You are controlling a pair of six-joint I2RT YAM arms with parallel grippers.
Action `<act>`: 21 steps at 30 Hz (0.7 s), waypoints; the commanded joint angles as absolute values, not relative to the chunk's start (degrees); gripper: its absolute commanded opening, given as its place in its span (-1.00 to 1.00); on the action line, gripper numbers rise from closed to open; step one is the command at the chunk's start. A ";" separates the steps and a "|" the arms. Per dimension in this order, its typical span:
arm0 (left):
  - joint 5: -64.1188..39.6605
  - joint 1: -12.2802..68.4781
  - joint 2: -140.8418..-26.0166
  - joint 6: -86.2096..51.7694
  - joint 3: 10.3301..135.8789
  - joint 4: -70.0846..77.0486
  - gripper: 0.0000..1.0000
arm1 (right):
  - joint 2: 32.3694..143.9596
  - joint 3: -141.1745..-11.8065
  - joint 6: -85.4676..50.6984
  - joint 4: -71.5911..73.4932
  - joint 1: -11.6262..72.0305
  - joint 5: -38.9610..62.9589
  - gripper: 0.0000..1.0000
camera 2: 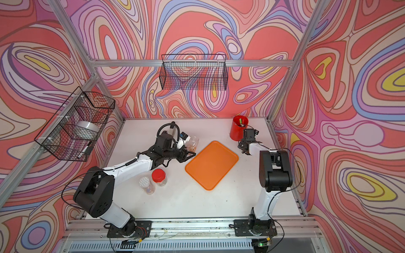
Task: Pour the candies out of the jar
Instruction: Place the lid at the center of the board.
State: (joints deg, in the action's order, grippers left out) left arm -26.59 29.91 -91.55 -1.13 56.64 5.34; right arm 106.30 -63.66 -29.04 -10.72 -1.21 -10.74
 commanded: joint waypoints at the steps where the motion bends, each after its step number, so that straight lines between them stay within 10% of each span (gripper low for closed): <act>1: -27.66 29.71 -92.00 -1.23 59.03 4.93 -1.00 | 106.74 -64.18 -29.18 -11.82 -1.51 -10.92 -0.11; 13: -28.07 30.71 -93.90 -0.01 62.44 0.38 -1.00 | 96.26 -62.91 -26.45 -13.94 -1.49 -9.88 0.77; 21: -28.06 32.41 -96.10 1.95 66.91 -4.05 -1.00 | 88.27 -64.33 -24.68 -16.67 -1.57 -4.12 0.97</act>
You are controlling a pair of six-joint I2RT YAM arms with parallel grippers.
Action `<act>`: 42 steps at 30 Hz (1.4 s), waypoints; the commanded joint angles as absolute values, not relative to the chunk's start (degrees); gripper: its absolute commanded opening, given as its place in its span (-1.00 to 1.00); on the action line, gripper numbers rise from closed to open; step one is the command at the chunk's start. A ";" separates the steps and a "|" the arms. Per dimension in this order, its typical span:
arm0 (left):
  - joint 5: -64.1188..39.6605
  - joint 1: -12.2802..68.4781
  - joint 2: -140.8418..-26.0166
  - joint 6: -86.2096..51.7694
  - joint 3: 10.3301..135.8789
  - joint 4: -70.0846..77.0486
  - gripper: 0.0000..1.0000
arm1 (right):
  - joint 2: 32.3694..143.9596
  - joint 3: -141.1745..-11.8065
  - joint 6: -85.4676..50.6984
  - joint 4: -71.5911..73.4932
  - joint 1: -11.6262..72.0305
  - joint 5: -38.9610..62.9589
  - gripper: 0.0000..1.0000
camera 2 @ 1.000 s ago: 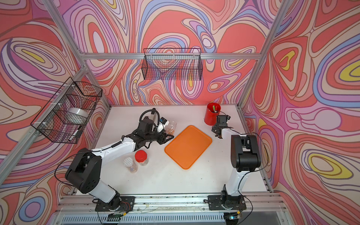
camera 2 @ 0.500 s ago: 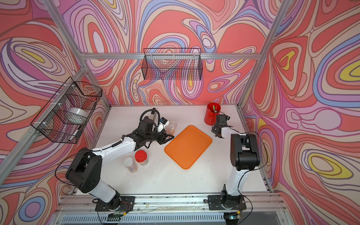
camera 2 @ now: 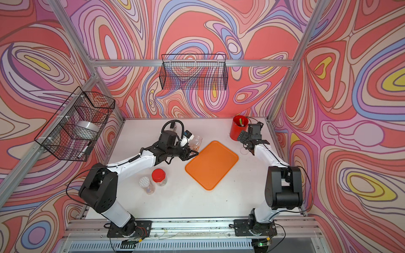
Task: Pour the candies out of the jar
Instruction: 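Place the lid at the center of the board, then pour the candies out of the jar onto the tray.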
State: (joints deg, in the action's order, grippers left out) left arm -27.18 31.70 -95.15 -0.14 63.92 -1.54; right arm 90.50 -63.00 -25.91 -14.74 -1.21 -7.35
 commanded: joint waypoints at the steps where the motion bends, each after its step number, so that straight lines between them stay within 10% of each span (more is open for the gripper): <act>1: -28.41 32.63 -96.52 2.91 67.99 -5.52 -1.00 | 87.50 -64.47 -24.46 -16.70 -1.53 -2.97 0.97; 42: 8.45 46.22 -128.45 54.80 116.03 -46.97 -1.00 | 68.73 -50.19 -25.93 -9.96 -1.50 -9.75 0.97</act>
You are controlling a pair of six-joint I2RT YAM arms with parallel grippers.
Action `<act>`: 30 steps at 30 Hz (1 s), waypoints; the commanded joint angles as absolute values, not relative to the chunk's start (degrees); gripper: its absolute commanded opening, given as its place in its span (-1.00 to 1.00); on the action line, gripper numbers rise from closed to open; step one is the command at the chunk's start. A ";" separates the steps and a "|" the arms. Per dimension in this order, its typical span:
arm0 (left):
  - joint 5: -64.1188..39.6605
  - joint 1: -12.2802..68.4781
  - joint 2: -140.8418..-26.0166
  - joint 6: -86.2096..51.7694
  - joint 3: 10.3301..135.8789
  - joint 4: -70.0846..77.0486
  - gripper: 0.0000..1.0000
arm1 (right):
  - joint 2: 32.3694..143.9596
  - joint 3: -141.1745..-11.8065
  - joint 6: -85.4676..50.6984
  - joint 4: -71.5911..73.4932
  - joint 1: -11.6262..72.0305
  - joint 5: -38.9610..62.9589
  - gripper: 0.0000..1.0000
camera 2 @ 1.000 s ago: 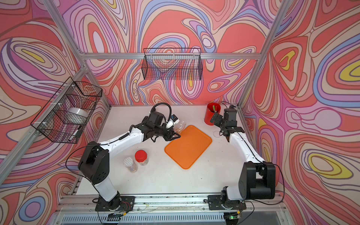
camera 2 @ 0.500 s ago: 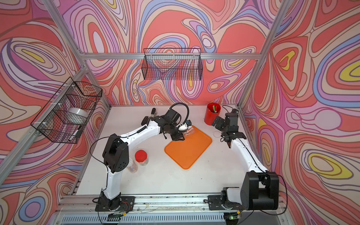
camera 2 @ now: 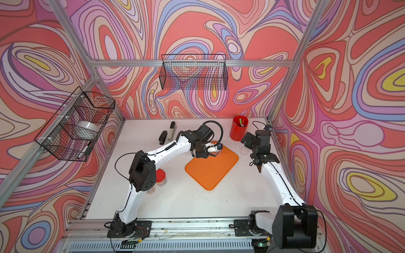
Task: Pour the candies out of the jar
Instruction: 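Pour the candies out of the jar onto the tray.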
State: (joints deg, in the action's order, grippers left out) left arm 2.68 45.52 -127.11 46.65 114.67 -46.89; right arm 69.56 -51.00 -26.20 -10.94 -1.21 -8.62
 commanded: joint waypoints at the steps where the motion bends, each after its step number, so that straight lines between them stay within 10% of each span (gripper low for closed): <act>1: 9.59 46.30 -128.58 56.38 115.93 -46.23 -1.00 | 68.66 -50.10 -26.05 -9.80 -1.52 -9.62 0.97; 30: 28.15 46.33 -128.02 89.66 100.36 -12.35 -1.00 | 69.96 -49.49 -27.86 -8.86 -1.54 -7.12 0.97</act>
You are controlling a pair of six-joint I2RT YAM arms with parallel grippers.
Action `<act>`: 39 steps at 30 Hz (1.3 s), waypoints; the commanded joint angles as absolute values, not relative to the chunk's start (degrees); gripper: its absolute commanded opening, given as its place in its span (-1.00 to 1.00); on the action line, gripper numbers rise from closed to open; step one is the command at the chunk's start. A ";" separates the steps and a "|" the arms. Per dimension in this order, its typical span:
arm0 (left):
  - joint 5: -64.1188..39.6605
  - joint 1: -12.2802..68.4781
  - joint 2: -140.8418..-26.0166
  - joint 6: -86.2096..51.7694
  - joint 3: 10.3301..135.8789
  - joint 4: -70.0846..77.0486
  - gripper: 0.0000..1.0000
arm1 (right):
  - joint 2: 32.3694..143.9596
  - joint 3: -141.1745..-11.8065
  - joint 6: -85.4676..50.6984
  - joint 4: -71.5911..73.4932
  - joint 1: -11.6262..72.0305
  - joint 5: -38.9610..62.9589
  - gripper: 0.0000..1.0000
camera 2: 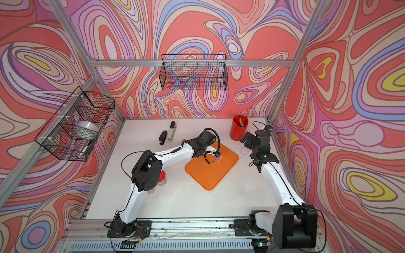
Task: Pour the candies out of the jar
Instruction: 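Pour the candies out of the jar onto the tray.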
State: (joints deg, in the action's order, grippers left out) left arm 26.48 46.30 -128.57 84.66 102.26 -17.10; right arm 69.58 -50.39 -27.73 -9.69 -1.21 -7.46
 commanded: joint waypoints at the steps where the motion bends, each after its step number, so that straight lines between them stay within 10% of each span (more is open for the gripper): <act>1: 28.34 46.32 -127.80 90.67 99.64 -11.11 -1.00 | 69.98 -49.48 -27.88 -8.87 -1.50 -7.10 0.97; 39: 25.62 46.47 -111.19 118.97 71.85 13.57 -1.00 | 66.89 -46.79 -34.58 -7.11 -1.50 -1.93 0.97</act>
